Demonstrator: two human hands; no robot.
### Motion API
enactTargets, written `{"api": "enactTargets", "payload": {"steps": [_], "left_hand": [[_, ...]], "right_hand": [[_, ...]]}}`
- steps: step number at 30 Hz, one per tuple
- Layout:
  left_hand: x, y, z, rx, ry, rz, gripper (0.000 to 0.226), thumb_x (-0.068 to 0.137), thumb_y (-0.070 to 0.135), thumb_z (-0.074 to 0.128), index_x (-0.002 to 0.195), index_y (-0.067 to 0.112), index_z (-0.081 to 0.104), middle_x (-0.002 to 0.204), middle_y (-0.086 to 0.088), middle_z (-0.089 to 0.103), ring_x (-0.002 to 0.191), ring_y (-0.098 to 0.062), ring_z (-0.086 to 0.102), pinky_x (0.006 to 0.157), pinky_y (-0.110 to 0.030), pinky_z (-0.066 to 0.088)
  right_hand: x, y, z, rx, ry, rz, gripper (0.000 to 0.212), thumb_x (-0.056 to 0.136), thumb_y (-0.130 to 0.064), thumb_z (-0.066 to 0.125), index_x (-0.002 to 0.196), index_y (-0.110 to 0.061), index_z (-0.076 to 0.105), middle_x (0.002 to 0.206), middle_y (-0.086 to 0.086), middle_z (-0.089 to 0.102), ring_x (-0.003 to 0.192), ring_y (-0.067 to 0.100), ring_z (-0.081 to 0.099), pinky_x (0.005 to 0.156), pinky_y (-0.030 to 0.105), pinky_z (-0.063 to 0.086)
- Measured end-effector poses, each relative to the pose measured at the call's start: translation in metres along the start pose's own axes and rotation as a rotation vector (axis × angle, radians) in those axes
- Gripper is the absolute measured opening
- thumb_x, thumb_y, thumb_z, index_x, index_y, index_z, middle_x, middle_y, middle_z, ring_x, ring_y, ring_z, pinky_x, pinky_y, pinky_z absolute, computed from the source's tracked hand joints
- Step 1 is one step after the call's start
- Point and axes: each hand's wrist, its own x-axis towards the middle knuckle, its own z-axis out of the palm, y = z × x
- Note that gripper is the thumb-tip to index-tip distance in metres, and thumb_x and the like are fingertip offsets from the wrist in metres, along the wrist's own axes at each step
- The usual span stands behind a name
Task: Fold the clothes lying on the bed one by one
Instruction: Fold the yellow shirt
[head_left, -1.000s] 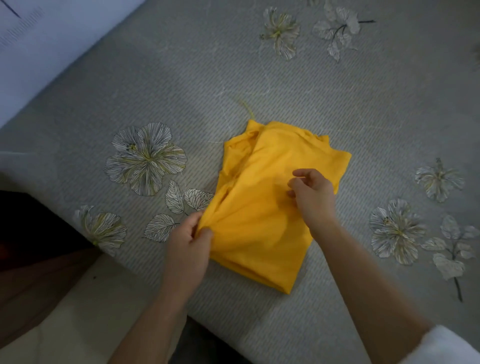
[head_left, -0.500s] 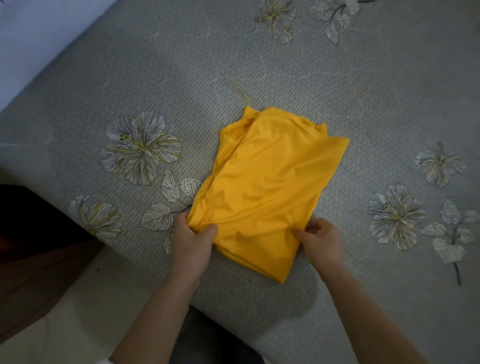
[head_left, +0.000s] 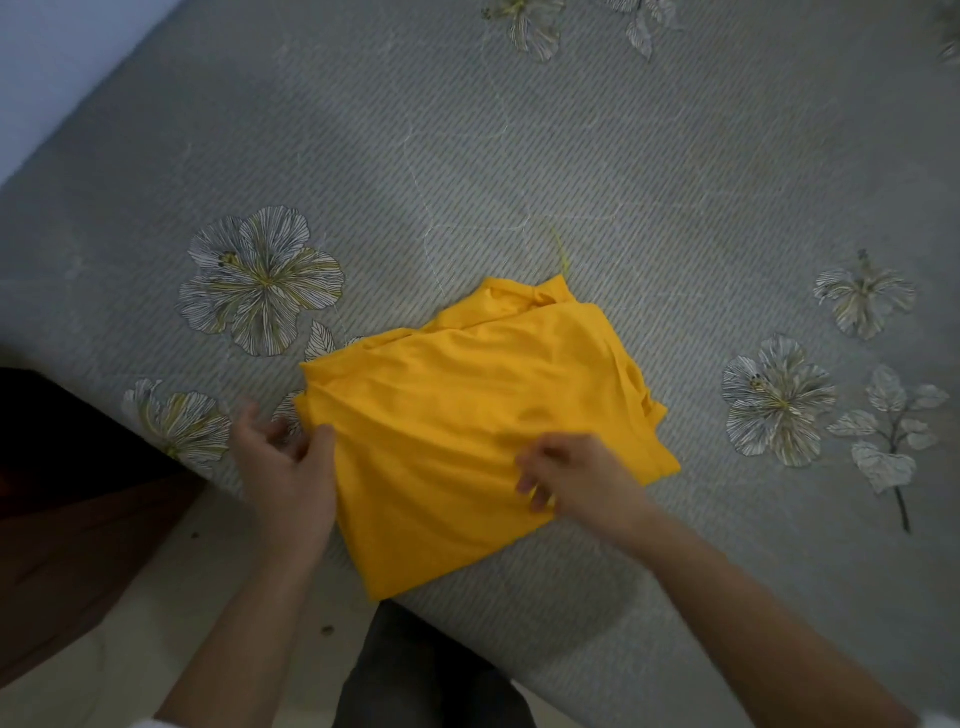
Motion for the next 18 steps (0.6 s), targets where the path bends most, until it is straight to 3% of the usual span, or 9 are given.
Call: {"api": "enactTargets", "payload": {"steps": [3, 6, 8, 9, 12, 15, 18], "left_hand": [[-0.005, -0.006, 0.003, 0.022, -0.011, 0.024, 0.067, 0.090, 0.024, 0.063, 0.145, 0.019, 0.026, 0.136, -0.006, 0.045, 0.112, -0.016, 0.052, 0.084, -0.034, 0.043], [-0.007, -0.010, 0.006, 0.061, -0.029, 0.074, 0.065, 0.089, 0.021, 0.064, 0.144, 0.018, 0.029, 0.135, -0.006, 0.046, 0.113, -0.017, 0.050, 0.088, -0.036, 0.043], [-0.004, -0.012, 0.005, 0.098, -0.050, 0.096, 0.062, 0.090, 0.019, 0.062, 0.143, 0.019, 0.030, 0.129, -0.003, 0.048, 0.111, -0.018, 0.050, 0.088, -0.036, 0.044], [-0.002, -0.012, 0.004, 0.109, -0.053, 0.091, 0.061, 0.091, 0.018, 0.061, 0.143, 0.020, 0.030, 0.124, 0.000, 0.049, 0.107, -0.017, 0.051, 0.085, -0.035, 0.043], [0.003, -0.011, 0.000, 0.151, -0.048, 0.079, 0.060, 0.092, 0.014, 0.058, 0.144, 0.023, 0.029, 0.105, 0.005, 0.052, 0.090, -0.012, 0.053, 0.076, -0.030, 0.042], [0.003, -0.010, -0.002, 0.180, -0.023, 0.079, 0.057, 0.093, 0.014, 0.056, 0.143, 0.023, 0.031, 0.094, 0.010, 0.052, 0.081, -0.005, 0.053, 0.067, -0.025, 0.043], [0.007, -0.005, -0.001, 0.180, 0.012, 0.066, 0.059, 0.090, 0.023, 0.061, 0.142, 0.018, 0.034, 0.120, -0.004, 0.052, 0.101, -0.017, 0.056, 0.085, -0.039, 0.050]], "right_hand": [[0.029, -0.033, -0.044, -0.080, 0.405, -0.124, 0.013, 0.096, -0.023, 0.051, 0.097, -0.021, 0.064, 0.079, 0.005, 0.068, 0.065, 0.016, 0.061, 0.060, 0.031, 0.048], [0.054, -0.057, -0.063, -0.302, 0.355, -0.104, 0.040, 0.096, -0.024, 0.050, 0.136, -0.024, 0.045, 0.102, 0.005, 0.063, 0.085, 0.021, 0.061, 0.066, 0.027, 0.046], [0.067, -0.067, -0.067, -0.567, 0.275, -0.031, 0.041, 0.095, -0.025, 0.050, 0.135, -0.022, 0.046, 0.115, 0.004, 0.058, 0.097, 0.025, 0.059, 0.070, 0.030, 0.045], [0.070, -0.071, -0.068, -0.666, 0.284, -0.033, 0.031, 0.093, -0.023, 0.051, 0.124, -0.020, 0.054, 0.112, 0.005, 0.060, 0.093, 0.025, 0.059, 0.067, 0.030, 0.045], [0.069, -0.083, -0.072, -0.668, 0.425, -0.121, 0.009, 0.086, -0.017, 0.054, 0.092, -0.017, 0.061, 0.088, 0.005, 0.061, 0.080, 0.025, 0.058, 0.060, 0.032, 0.046], [0.070, -0.086, -0.070, -0.539, 0.538, -0.255, 0.020, 0.085, -0.017, 0.055, 0.103, -0.014, 0.064, 0.088, 0.005, 0.061, 0.086, 0.026, 0.059, 0.068, 0.034, 0.046], [0.074, -0.077, -0.062, -0.456, 0.518, -0.231, 0.038, 0.090, -0.023, 0.055, 0.127, -0.017, 0.055, 0.111, 0.006, 0.063, 0.103, 0.026, 0.059, 0.085, 0.041, 0.051]]}}
